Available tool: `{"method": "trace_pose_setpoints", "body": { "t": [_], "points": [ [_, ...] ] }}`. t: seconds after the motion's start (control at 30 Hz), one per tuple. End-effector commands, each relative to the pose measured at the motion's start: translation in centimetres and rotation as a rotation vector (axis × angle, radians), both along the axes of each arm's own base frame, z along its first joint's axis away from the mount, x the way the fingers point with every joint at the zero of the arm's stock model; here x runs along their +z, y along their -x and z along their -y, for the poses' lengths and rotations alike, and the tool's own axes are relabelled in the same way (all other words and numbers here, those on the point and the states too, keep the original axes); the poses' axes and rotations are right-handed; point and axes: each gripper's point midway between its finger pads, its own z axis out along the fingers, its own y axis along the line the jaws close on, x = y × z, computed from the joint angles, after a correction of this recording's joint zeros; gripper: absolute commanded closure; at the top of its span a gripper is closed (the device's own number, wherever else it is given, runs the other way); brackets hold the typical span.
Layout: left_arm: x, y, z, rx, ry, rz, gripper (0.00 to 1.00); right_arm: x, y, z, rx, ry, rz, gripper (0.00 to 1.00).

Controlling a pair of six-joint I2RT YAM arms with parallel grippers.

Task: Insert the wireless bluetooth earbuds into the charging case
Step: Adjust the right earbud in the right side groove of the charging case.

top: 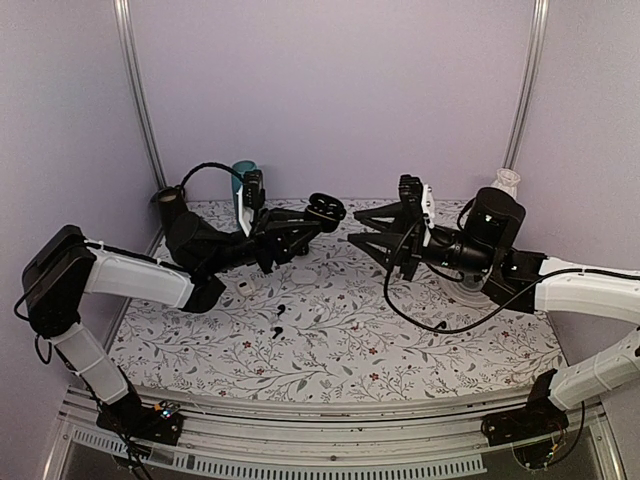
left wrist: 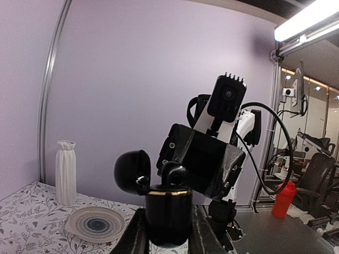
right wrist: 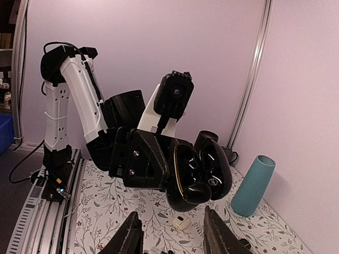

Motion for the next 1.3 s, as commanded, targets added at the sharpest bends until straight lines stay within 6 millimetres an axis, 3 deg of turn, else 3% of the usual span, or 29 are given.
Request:
{"method": "trace_pose_setpoints", "body": {
  "t": [0.0,0.23,1.27],
  "points": [
    [1.5,0.4,-0.6,-0.003,0.030,0.036,1.00,2.3,-0.8,-0.2,-0.063,-0.053,0.050,0.61],
    [1.4,0.7,-0.2,-0.010,0.028,0.043,1.00,2.7,-2.1,0.6,-0.155,-0.085,0.056,0.61],
    [1.0,0.9,1.4,-0.030,0.000,0.053,1.00,1.9,-1.4,-1.0,-0.069,-0.051,0.043,0.74]
  ]
}}
